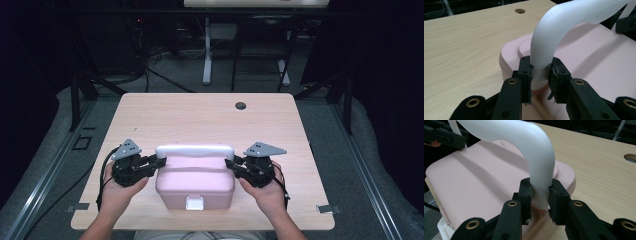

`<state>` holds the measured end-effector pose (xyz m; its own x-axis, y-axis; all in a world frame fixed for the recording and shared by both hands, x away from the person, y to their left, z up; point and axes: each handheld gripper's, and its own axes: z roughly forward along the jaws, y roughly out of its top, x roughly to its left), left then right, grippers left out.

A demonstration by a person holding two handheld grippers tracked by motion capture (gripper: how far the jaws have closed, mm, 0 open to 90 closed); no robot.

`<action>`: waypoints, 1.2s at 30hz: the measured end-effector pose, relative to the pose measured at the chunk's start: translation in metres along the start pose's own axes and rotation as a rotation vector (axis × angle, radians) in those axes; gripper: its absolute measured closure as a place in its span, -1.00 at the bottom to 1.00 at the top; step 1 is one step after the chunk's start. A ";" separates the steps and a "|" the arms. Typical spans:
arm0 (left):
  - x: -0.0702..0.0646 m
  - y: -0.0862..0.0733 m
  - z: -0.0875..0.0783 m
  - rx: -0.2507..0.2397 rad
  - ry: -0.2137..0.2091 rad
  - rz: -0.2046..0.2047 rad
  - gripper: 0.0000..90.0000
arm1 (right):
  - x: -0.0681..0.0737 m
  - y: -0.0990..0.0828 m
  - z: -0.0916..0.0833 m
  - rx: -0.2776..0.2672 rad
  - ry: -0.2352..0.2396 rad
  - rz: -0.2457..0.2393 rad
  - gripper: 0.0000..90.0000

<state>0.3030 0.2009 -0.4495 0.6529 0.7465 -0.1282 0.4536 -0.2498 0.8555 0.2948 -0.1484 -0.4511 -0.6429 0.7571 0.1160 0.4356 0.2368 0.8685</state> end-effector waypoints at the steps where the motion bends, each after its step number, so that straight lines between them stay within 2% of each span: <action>1: 0.000 0.000 0.000 0.000 -0.002 0.001 0.63 | 0.001 0.000 -0.001 0.001 -0.001 -0.001 0.63; 11: 0.001 0.002 -0.001 -0.002 -0.016 -0.007 0.63 | 0.000 -0.001 -0.003 -0.010 0.009 0.007 0.63; 22: 0.003 0.005 -0.003 -0.033 -0.026 -0.020 0.63 | -0.003 0.003 -0.004 -0.038 0.022 0.025 0.63; 36: 0.005 0.012 -0.006 -0.061 -0.027 -0.017 0.63 | -0.004 0.011 -0.006 -0.071 0.015 0.023 0.63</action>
<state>0.3081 0.2056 -0.4369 0.6615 0.7335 -0.1560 0.4280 -0.1985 0.8817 0.2982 -0.1520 -0.4390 -0.6428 0.7526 0.1428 0.4047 0.1754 0.8975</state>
